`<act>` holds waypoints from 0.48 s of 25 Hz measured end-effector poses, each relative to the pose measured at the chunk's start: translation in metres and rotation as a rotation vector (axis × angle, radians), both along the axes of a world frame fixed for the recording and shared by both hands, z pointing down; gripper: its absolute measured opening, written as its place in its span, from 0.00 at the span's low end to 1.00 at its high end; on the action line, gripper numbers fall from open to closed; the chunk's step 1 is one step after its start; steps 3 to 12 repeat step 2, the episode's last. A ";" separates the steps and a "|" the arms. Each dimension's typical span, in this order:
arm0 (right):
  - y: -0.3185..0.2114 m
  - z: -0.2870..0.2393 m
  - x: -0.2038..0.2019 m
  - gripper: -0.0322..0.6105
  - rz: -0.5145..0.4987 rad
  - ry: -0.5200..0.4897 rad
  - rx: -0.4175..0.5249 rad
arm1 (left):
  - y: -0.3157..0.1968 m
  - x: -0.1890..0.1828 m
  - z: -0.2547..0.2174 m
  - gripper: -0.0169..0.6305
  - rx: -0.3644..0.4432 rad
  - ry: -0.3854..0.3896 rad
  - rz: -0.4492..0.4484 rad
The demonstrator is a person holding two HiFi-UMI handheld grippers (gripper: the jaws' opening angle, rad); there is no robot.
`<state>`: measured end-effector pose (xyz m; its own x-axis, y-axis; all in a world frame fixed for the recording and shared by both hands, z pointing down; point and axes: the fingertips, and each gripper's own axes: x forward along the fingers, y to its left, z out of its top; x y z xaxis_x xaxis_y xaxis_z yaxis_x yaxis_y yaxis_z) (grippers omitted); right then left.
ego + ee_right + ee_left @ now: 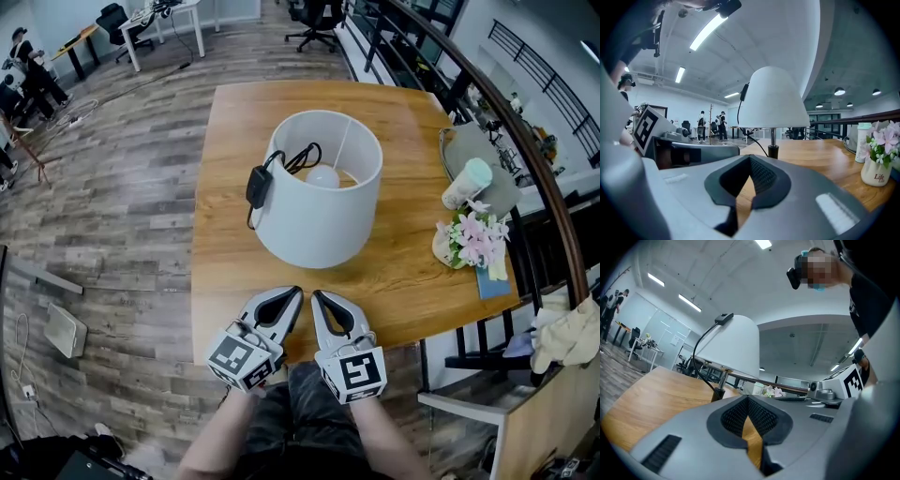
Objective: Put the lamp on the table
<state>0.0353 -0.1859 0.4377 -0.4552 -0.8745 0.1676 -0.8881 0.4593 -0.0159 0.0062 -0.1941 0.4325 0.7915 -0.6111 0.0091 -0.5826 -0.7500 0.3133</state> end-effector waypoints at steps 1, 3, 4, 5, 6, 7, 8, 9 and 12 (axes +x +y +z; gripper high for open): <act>0.003 -0.001 -0.001 0.06 -0.001 0.000 0.002 | 0.003 -0.001 0.000 0.02 0.000 0.003 -0.003; 0.006 -0.003 -0.002 0.06 -0.002 -0.001 0.004 | 0.005 -0.002 0.000 0.02 -0.001 0.007 -0.007; 0.006 -0.003 -0.002 0.06 -0.002 -0.001 0.004 | 0.005 -0.002 0.000 0.02 -0.001 0.007 -0.007; 0.006 -0.003 -0.002 0.06 -0.002 -0.001 0.004 | 0.005 -0.002 0.000 0.02 -0.001 0.007 -0.007; 0.006 -0.003 -0.002 0.06 -0.002 -0.001 0.004 | 0.005 -0.002 0.000 0.02 -0.001 0.007 -0.007; 0.006 -0.003 -0.002 0.06 -0.002 -0.001 0.004 | 0.005 -0.002 0.000 0.02 -0.001 0.007 -0.007; 0.006 -0.003 -0.002 0.06 -0.002 -0.001 0.004 | 0.005 -0.002 0.000 0.02 -0.001 0.007 -0.007; 0.006 -0.003 -0.002 0.06 -0.002 -0.001 0.004 | 0.005 -0.002 0.000 0.02 -0.001 0.007 -0.007; 0.006 -0.003 -0.002 0.06 -0.002 -0.001 0.004 | 0.005 -0.002 0.000 0.02 -0.001 0.007 -0.007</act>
